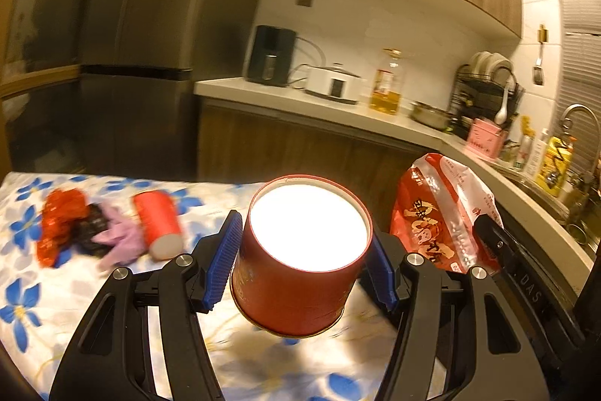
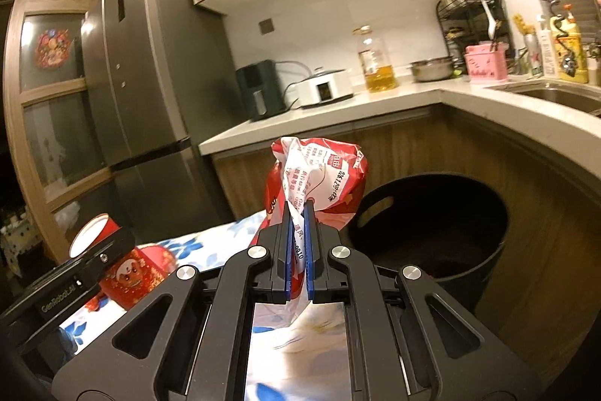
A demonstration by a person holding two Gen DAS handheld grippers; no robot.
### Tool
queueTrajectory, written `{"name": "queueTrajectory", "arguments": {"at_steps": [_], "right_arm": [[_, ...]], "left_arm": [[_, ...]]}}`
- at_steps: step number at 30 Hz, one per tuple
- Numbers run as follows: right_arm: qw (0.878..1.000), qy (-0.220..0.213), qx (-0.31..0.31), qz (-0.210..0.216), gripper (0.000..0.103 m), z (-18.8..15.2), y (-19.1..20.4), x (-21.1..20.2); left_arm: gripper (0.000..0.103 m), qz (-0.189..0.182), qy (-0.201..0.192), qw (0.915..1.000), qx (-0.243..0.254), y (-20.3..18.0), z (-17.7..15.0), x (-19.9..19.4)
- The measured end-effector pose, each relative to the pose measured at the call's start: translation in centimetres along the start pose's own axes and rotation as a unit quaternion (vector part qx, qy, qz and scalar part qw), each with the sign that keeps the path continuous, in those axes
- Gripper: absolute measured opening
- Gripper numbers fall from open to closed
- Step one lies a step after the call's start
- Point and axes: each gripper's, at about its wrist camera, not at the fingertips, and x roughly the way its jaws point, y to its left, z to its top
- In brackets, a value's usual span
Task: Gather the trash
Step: 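Carry the red cup and red snack bag in both tools over the black bin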
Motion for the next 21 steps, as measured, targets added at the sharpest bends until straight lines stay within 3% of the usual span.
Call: {"name": "queueTrajectory", "arguments": {"at_steps": [12, 21], "right_arm": [[0.997, -0.041, 0.002, -0.068, 0.005, 2.9, -7.5, -0.9], [0.995, -0.042, 0.000, -0.095, 0.005, 3.6, -11.4, -0.1]], "left_arm": [[0.061, -0.074, 0.001, 0.9965, 0.037, -9.0, 1.3, 4.5], [0.061, -0.113, 0.007, 0.9922, 0.052, -13.9, 1.4, 7.8]]}}
